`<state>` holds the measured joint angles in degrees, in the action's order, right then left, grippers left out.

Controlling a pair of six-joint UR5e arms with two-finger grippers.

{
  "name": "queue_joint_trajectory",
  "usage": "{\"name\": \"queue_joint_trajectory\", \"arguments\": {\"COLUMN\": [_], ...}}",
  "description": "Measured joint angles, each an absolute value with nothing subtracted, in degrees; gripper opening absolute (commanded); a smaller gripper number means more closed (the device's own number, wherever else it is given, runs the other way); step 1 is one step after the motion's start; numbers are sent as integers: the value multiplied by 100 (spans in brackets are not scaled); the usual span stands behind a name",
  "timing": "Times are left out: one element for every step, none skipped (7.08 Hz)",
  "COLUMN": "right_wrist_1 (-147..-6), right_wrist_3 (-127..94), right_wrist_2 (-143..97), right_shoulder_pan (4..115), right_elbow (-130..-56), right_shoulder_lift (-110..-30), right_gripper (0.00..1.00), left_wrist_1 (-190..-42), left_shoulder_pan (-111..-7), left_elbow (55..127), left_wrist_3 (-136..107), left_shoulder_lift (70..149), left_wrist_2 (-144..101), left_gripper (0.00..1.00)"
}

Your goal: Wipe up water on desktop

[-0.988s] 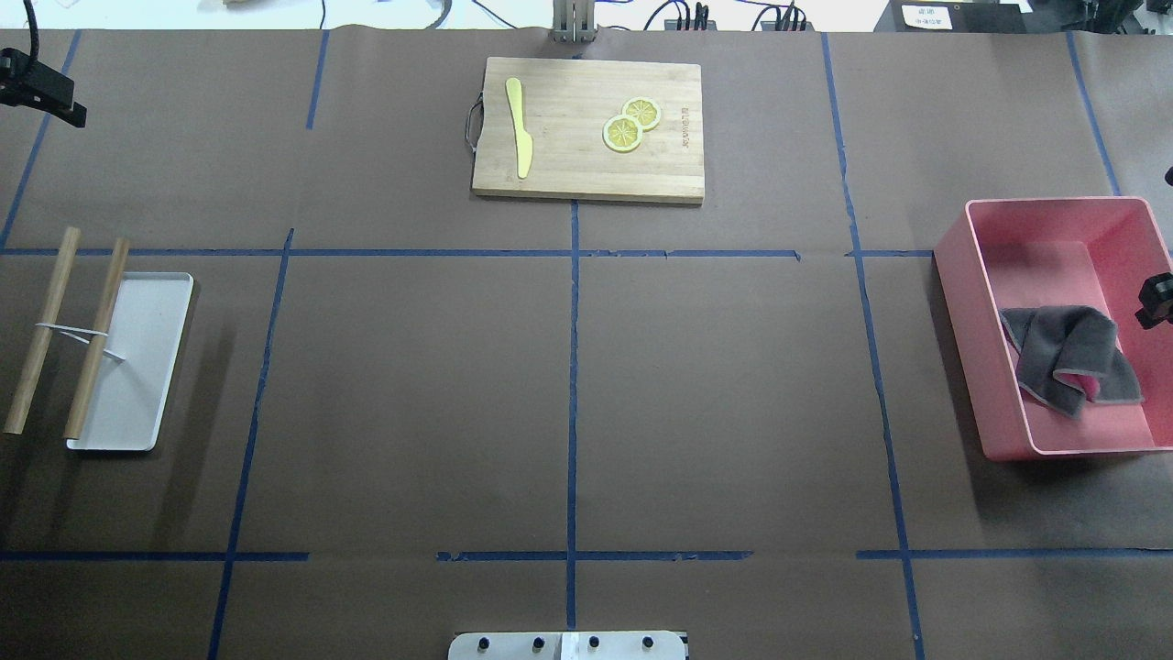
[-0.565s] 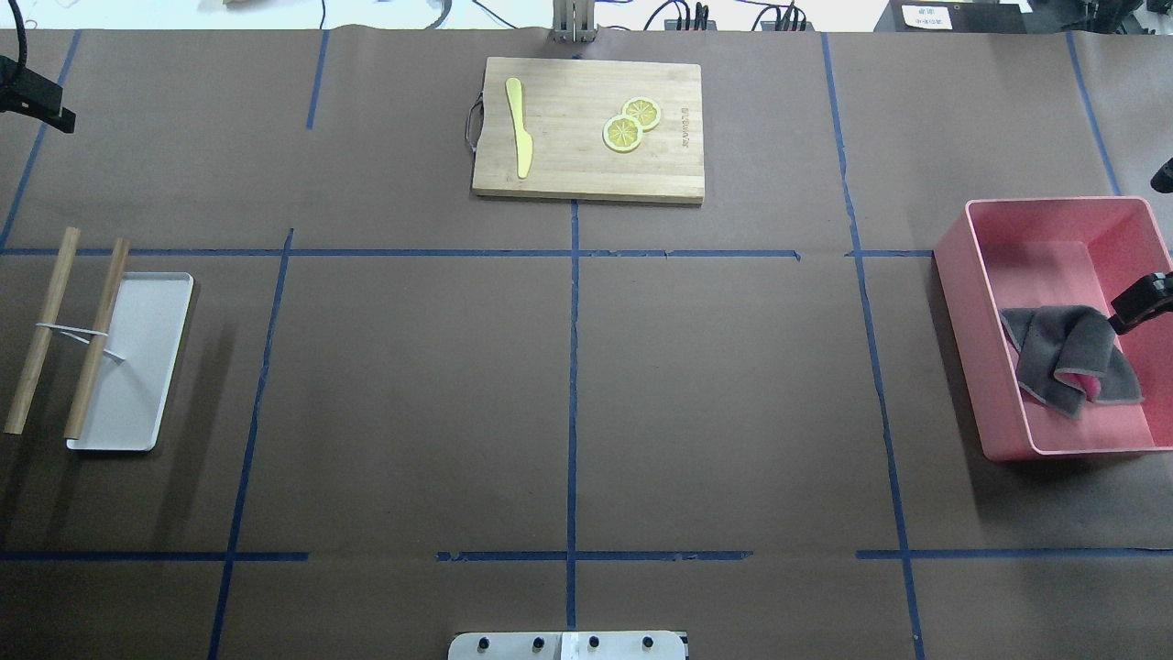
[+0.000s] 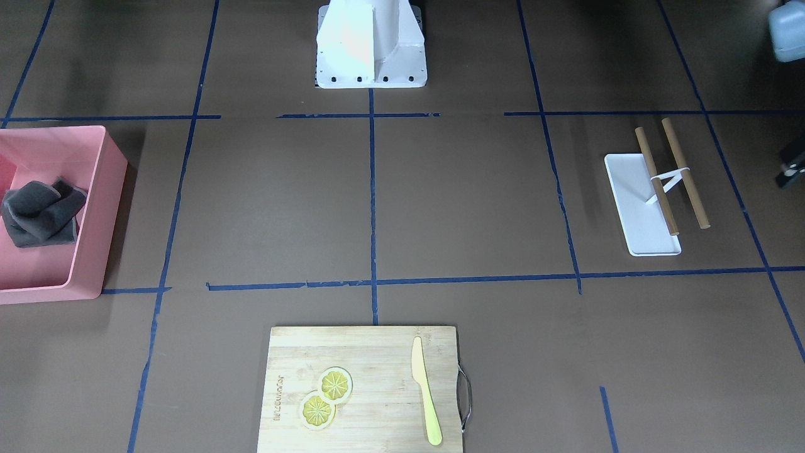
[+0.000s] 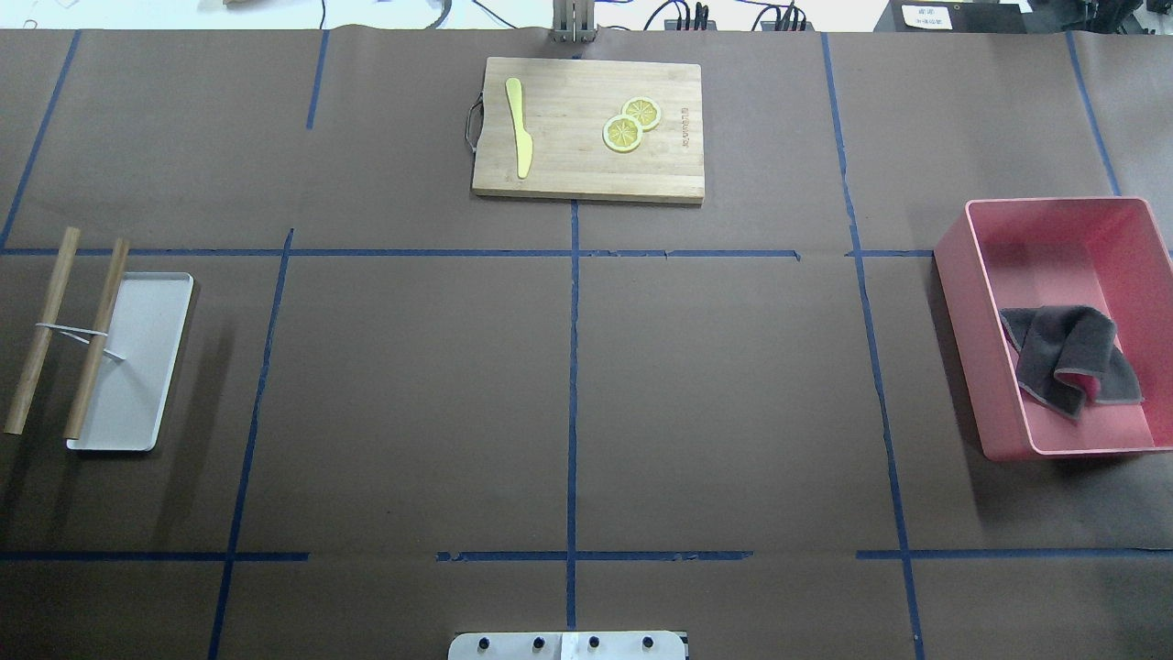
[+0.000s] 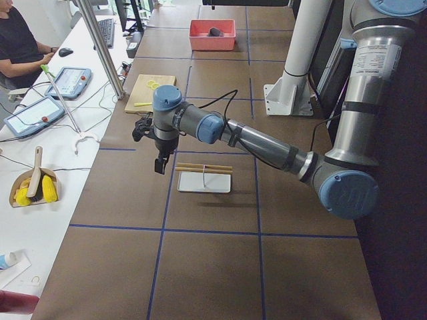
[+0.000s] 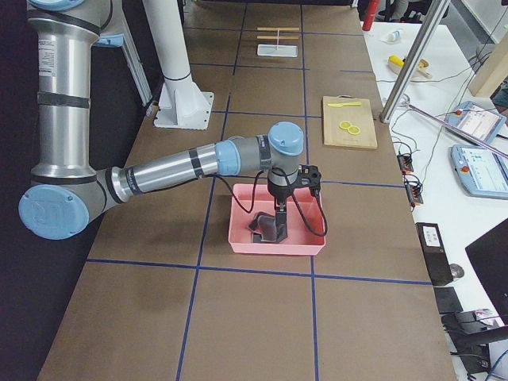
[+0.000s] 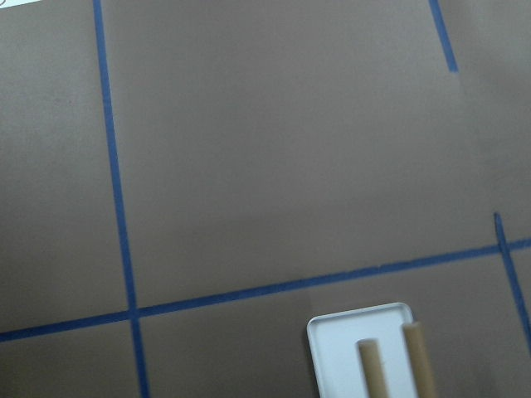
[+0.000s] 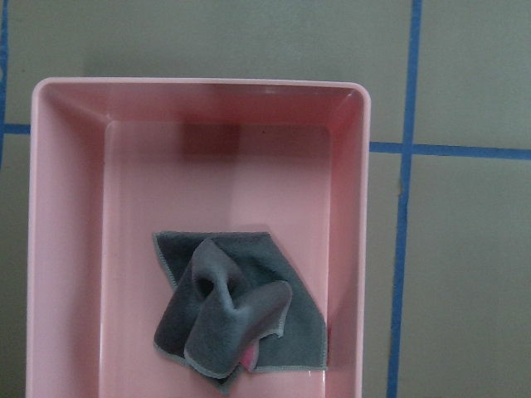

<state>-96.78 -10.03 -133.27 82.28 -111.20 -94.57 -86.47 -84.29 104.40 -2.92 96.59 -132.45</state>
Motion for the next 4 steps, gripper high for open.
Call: {"name": "queue_joint_trajectory", "arguments": {"right_wrist_1": [-9685, -9692, -9692, -9684], "right_wrist_3": [-674, -286, -73, 32], "right_wrist_2": [-13356, -13364, -13360, -13360], "right_shoulder_pan": [8490, 8679, 8764, 8793], "right_elbow": [-10980, -10818, -10684, -10547], "right_shoulder_lift": [-9488, -9519, -9579, -9639], "right_gripper": [100, 100, 100, 100], "left_wrist_1": [-8210, -7871, -7584, -7423], "left_shoulder_pan": [-8695, -8856, -8920, -8937], "left_elbow": [10418, 10410, 10390, 10335], "left_wrist_3": [256, 579, 719, 775], "left_shoulder_lift": [9669, 9661, 9621, 9526], "left_wrist_2": [-13296, -13314, -13326, -13337], "left_gripper": [100, 100, 100, 100]}}
